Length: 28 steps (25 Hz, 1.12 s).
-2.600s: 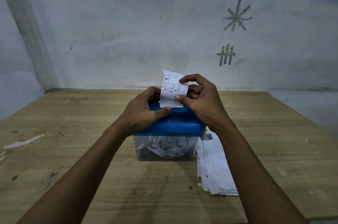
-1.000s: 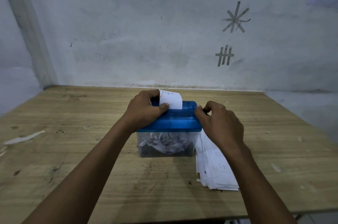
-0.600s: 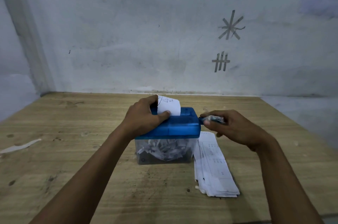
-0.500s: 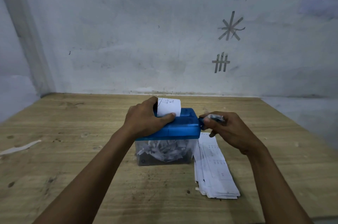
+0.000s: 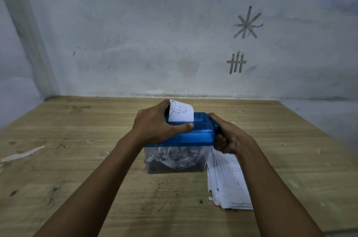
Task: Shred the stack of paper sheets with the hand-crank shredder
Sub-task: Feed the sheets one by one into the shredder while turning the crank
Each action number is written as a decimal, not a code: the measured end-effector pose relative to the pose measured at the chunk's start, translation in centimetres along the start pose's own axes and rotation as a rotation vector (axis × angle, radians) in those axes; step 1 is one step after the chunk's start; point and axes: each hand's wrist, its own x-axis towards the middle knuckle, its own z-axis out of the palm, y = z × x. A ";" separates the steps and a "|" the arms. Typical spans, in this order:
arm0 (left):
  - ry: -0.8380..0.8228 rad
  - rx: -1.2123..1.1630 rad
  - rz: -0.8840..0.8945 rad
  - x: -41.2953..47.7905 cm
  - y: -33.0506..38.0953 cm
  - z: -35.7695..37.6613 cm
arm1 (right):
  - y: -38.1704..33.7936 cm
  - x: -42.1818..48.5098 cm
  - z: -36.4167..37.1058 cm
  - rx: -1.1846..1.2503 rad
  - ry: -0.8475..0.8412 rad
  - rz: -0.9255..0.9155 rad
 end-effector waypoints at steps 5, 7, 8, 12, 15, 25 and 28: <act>-0.044 0.139 0.052 0.2 0.4 -0.3 | 3.8 1.0 0.2 -0.003 0.254 -0.290; -0.043 0.179 0.055 0.3 0.5 -0.4 | 4.4 0.8 0.1 -0.165 0.407 -0.596; -0.040 0.188 0.043 0.3 0.5 -0.3 | 4.7 0.4 0.1 -0.237 0.403 -0.661; -0.026 0.192 0.011 0.2 0.6 -0.1 | 6.5 -1.6 -0.3 -0.499 0.336 -0.619; -0.022 0.193 0.026 0.3 0.7 -0.2 | 7.5 -4.5 -0.6 -0.607 0.360 -0.642; -0.072 0.199 0.104 0.5 0.3 -0.2 | 0.0 -6.6 0.0 -0.422 0.409 -1.003; -0.071 0.178 0.125 0.7 0.4 -0.1 | -1.8 -4.0 -0.6 -0.340 0.361 -0.871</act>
